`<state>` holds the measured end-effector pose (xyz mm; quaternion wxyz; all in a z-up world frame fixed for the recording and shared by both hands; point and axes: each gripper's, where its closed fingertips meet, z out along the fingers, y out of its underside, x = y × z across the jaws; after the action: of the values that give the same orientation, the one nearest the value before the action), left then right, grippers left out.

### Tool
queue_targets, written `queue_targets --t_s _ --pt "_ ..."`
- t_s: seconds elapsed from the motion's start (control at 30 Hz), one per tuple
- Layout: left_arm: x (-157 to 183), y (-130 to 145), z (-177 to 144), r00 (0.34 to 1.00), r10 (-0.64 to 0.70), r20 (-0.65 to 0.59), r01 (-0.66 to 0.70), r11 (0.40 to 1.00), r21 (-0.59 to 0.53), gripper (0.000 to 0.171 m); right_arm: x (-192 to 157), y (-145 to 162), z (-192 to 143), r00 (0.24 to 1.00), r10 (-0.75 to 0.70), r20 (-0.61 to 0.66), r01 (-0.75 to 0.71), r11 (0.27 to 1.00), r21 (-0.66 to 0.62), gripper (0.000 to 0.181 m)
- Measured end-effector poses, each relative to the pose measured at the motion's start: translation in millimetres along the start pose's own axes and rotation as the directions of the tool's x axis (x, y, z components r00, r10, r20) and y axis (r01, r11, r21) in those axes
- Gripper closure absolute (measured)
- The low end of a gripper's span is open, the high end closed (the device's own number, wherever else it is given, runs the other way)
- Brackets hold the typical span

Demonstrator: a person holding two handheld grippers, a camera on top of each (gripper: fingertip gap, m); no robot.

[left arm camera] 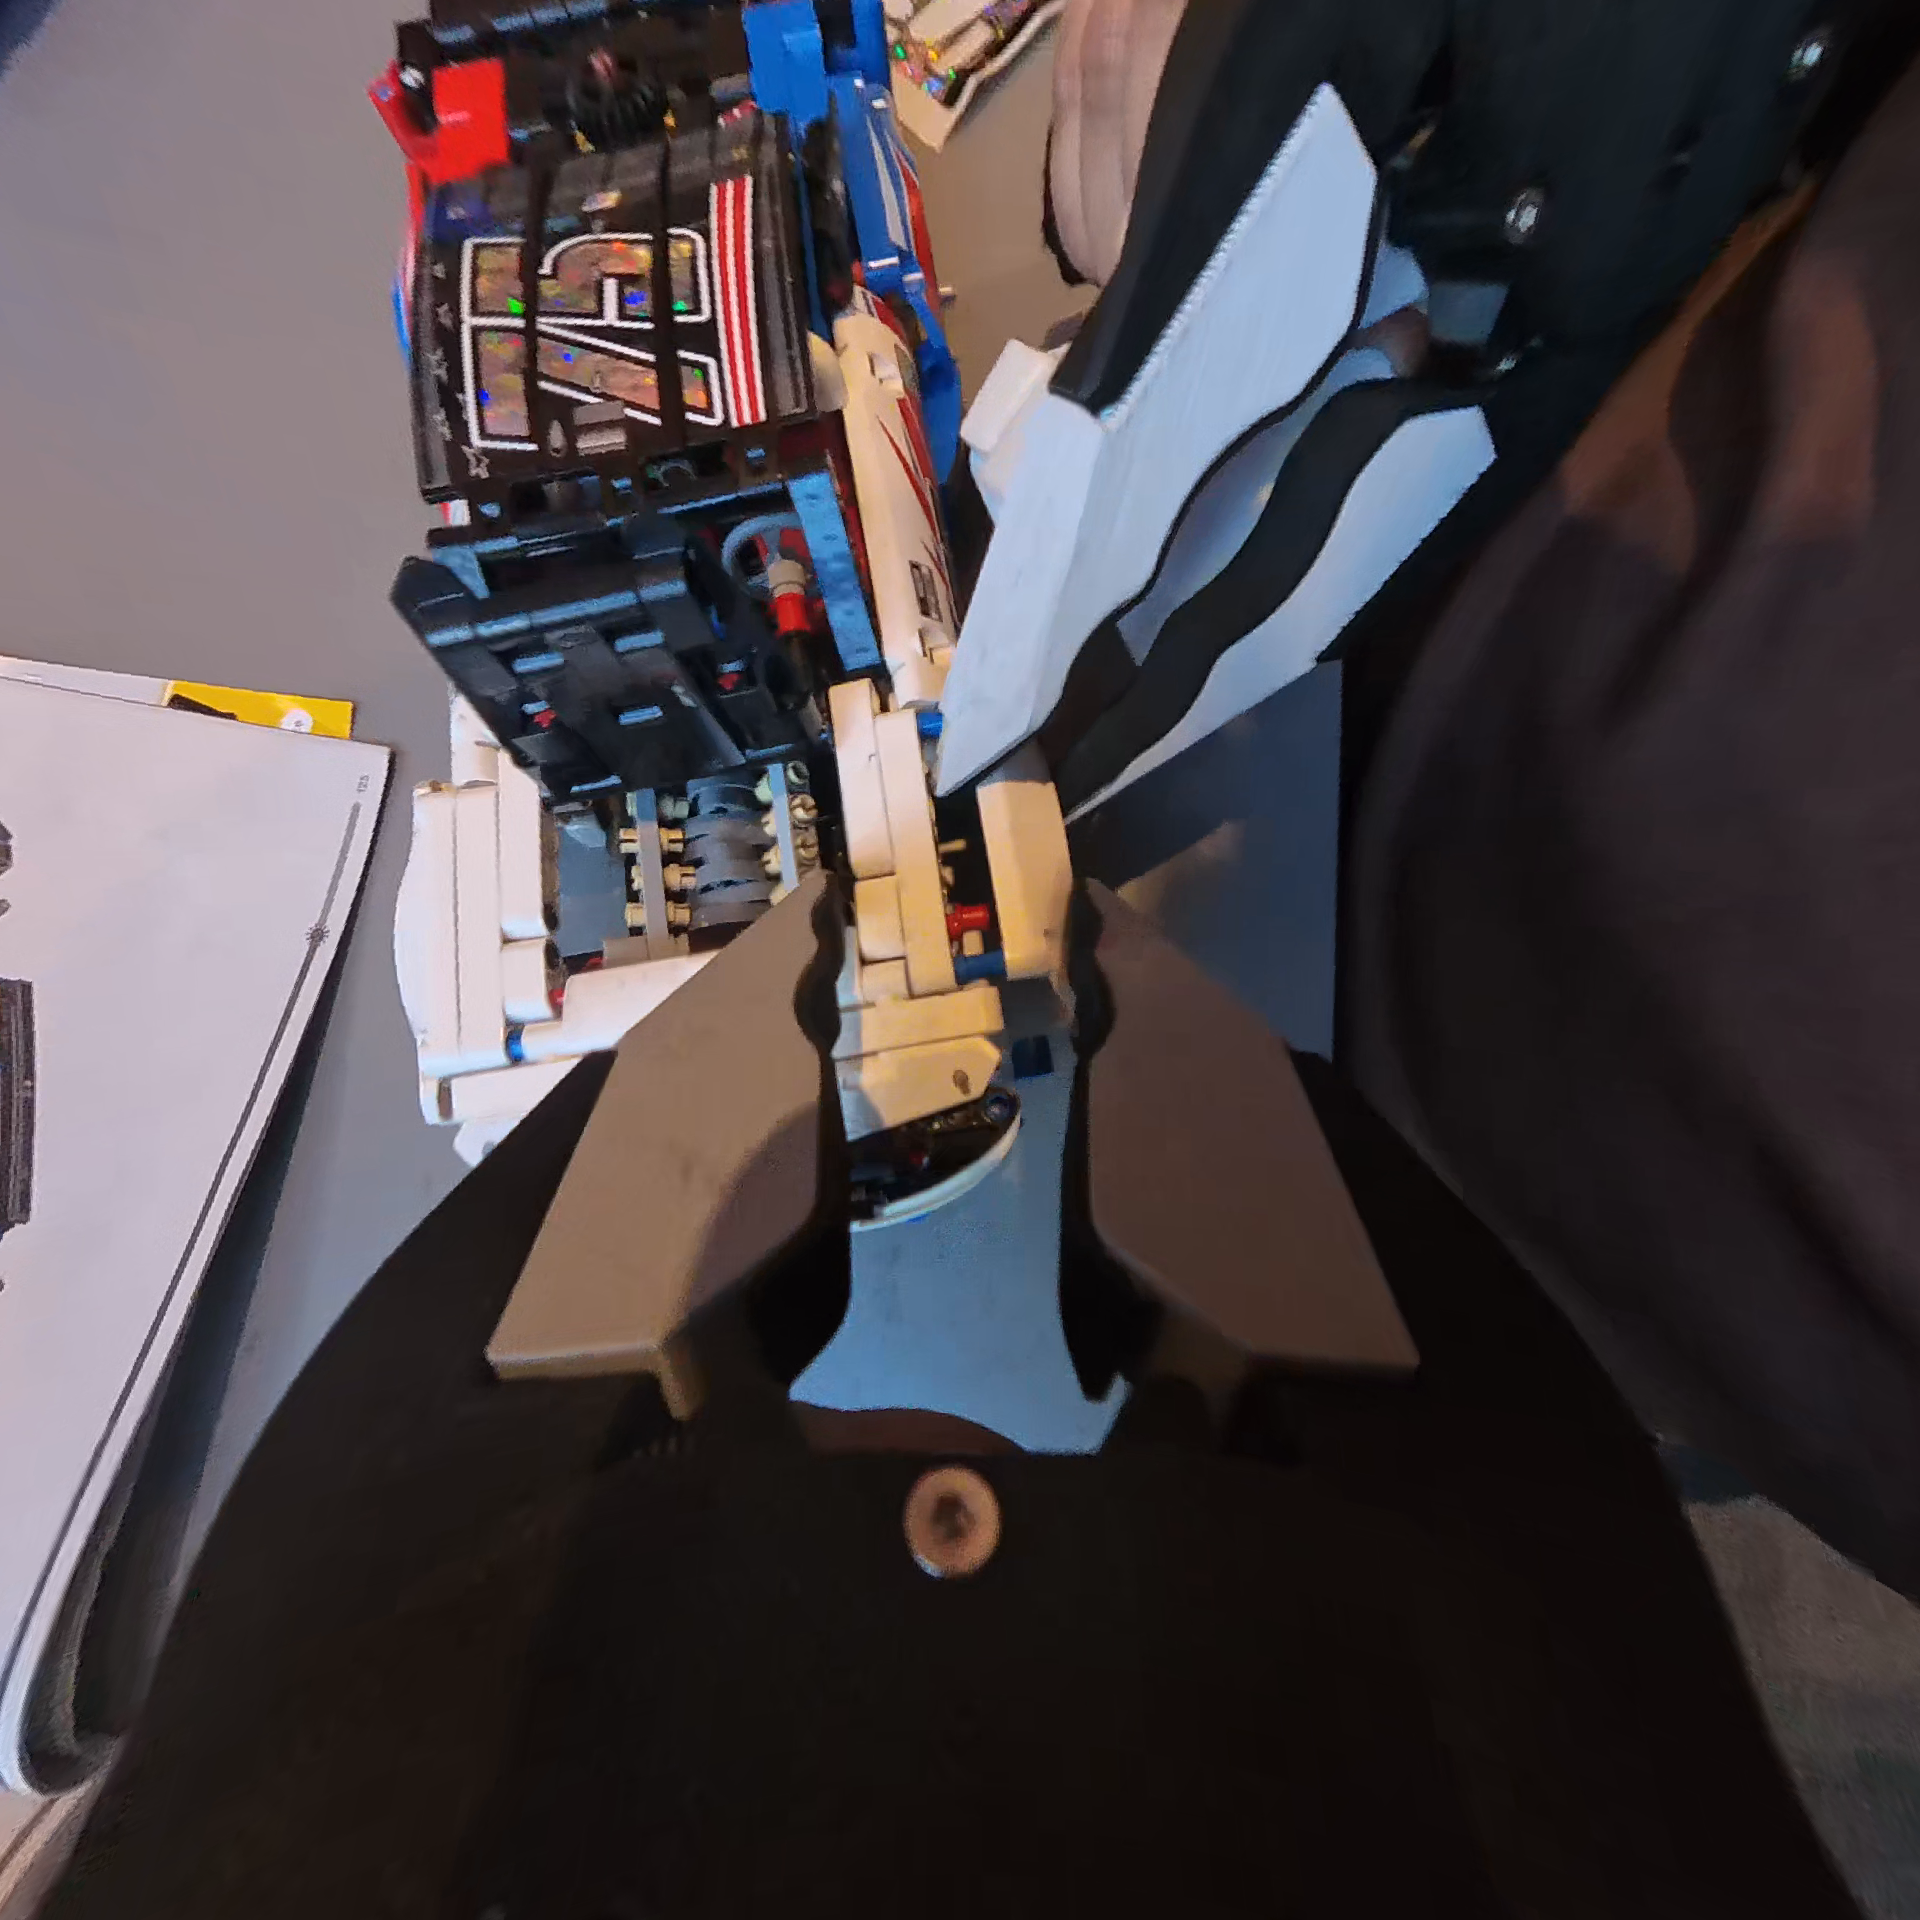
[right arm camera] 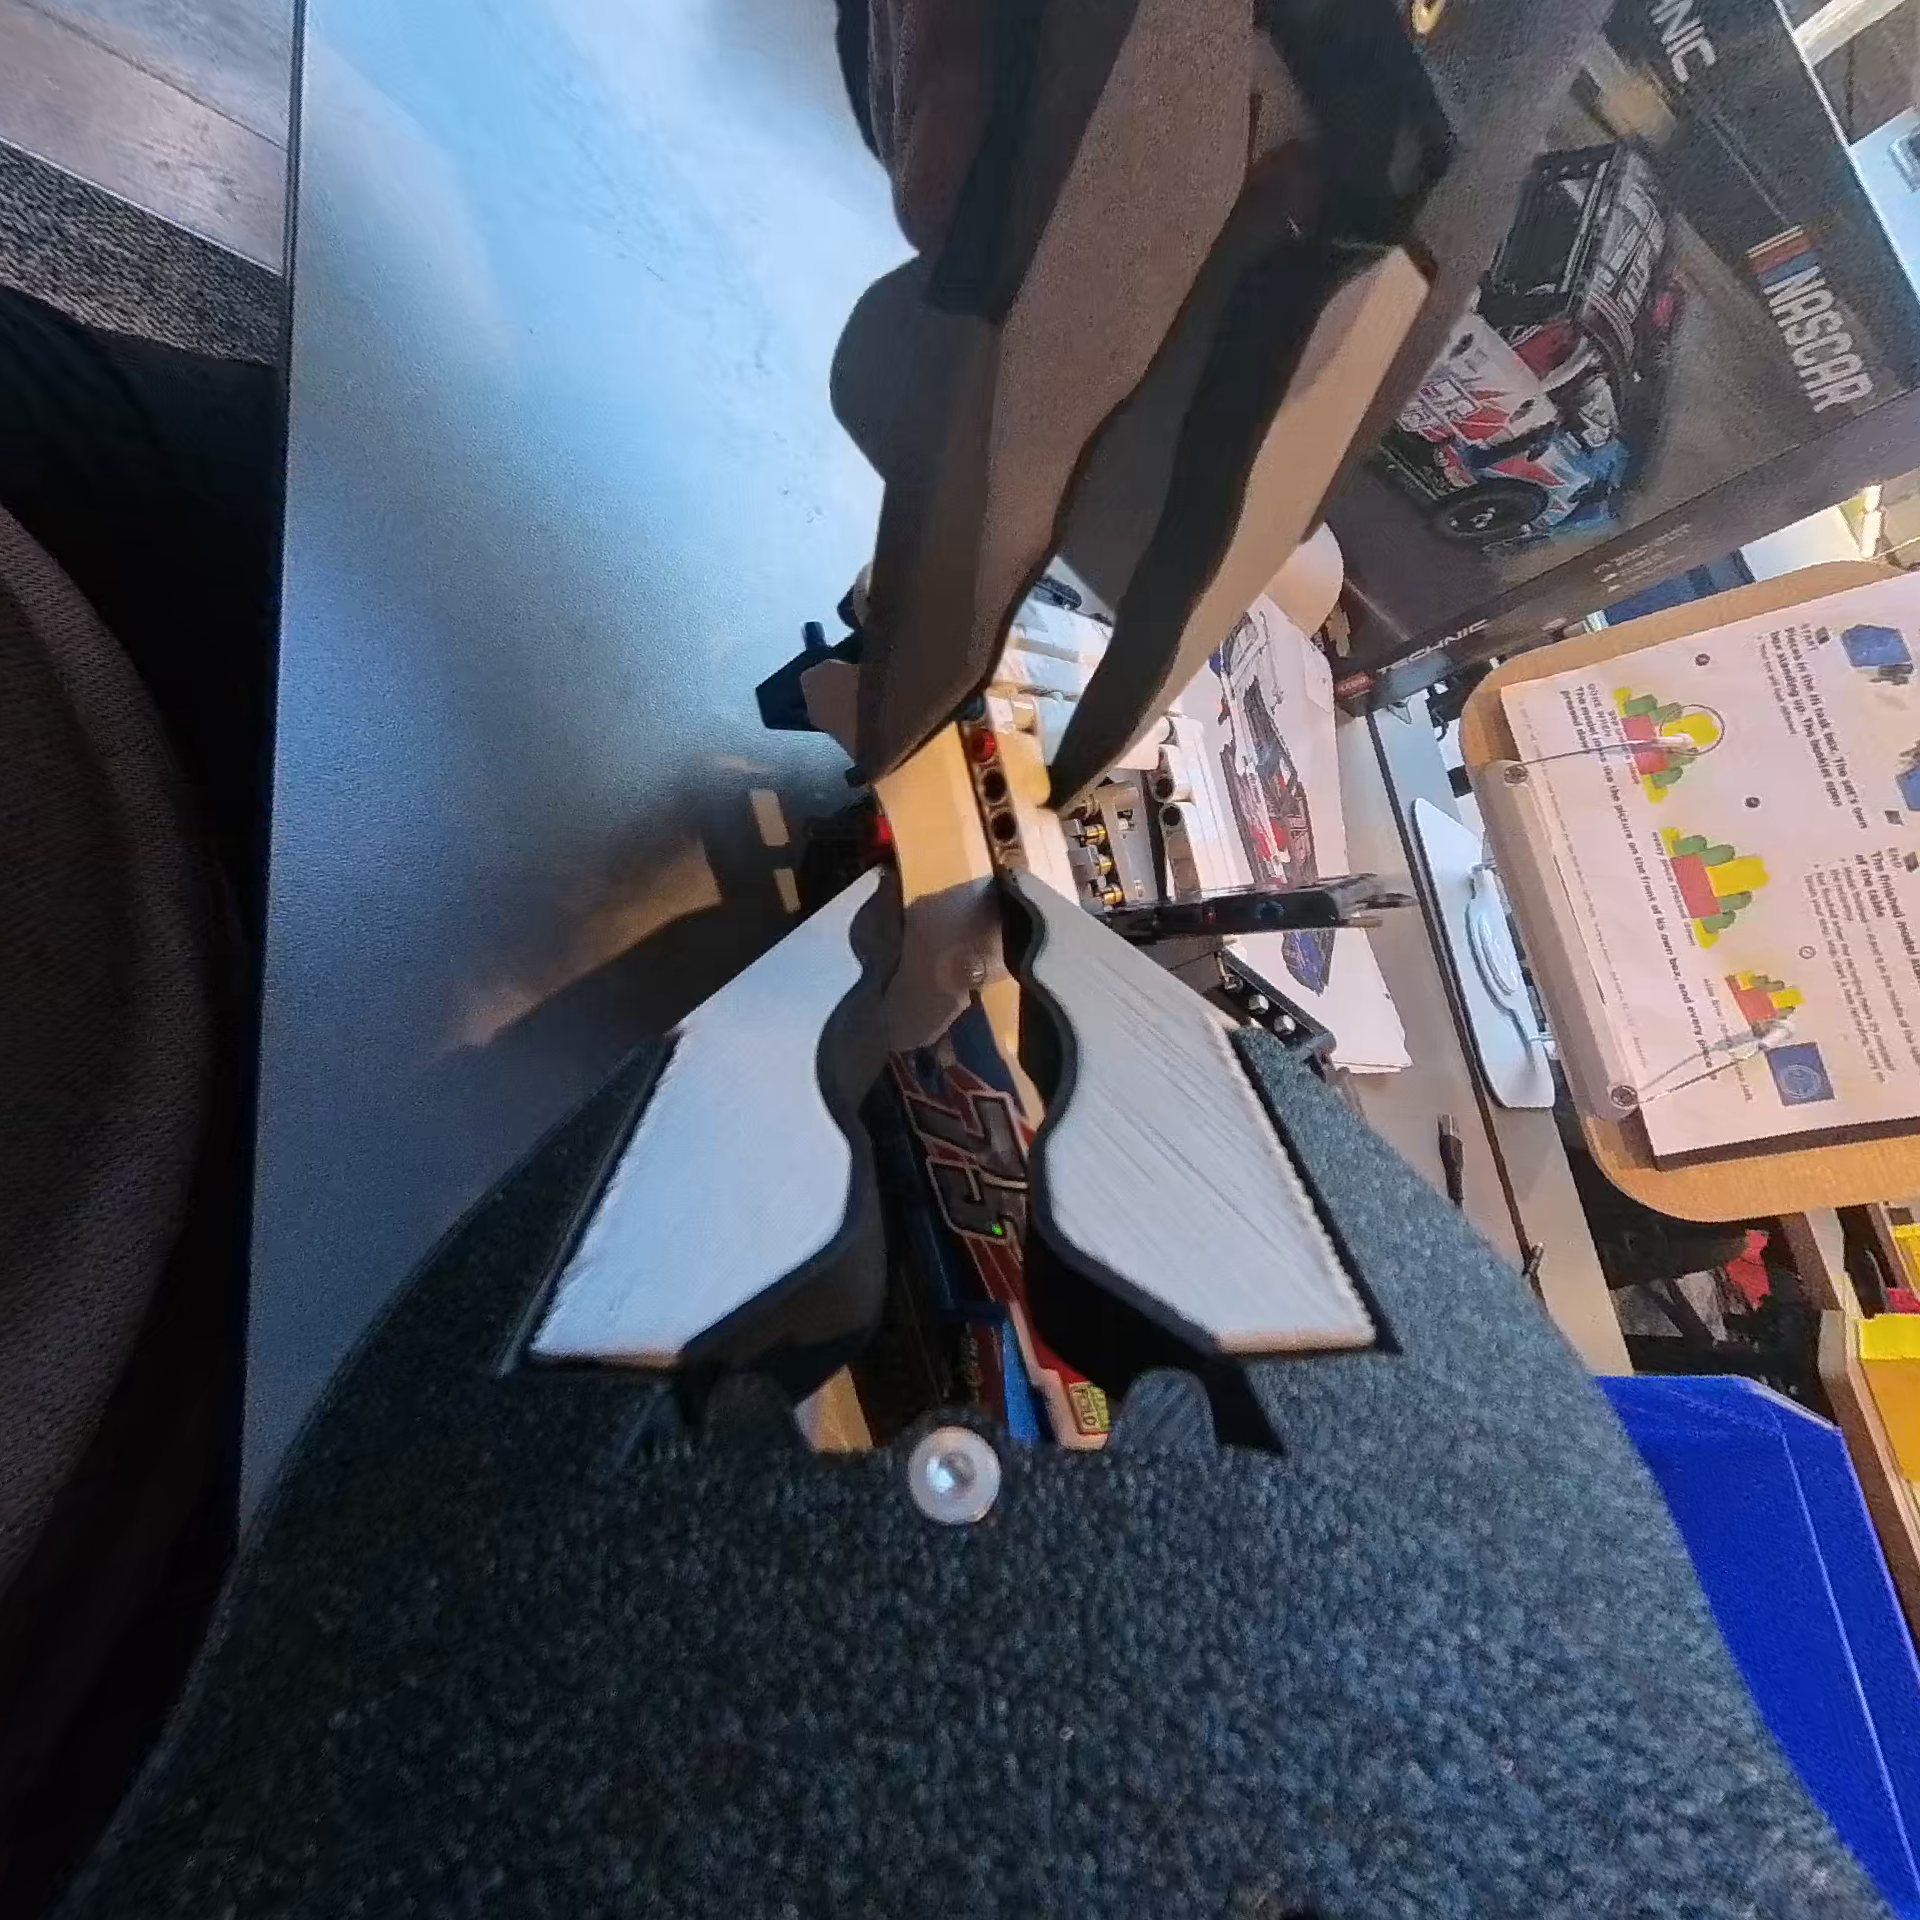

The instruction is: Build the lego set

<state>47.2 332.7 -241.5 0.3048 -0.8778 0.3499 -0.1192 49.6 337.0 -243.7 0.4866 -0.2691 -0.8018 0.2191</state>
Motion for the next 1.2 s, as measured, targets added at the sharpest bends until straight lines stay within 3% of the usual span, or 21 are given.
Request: queue_targets --t_s 0.2,0.9,1.2 --pt "1 1 8 0.999 -0.010 -0.037 0.008 0.999 -0.047 0.130 -1 1 2 1.000 -0.014 -0.016 0.014 1.000 -0.001 0.162" --pt "2 -2 9 0.993 -0.086 -0.078 0.087 0.996 0.010 0.135 5 -2 -2 0.962 -0.147 -0.232 0.152 0.988 0.003 0.163" --pt "0 -2 9 0.993 -0.102 -0.066 0.103 0.995 0.010 0.136 8 4 -13 0.960 -0.138 -0.244 0.147 0.989 0.018 0.160"
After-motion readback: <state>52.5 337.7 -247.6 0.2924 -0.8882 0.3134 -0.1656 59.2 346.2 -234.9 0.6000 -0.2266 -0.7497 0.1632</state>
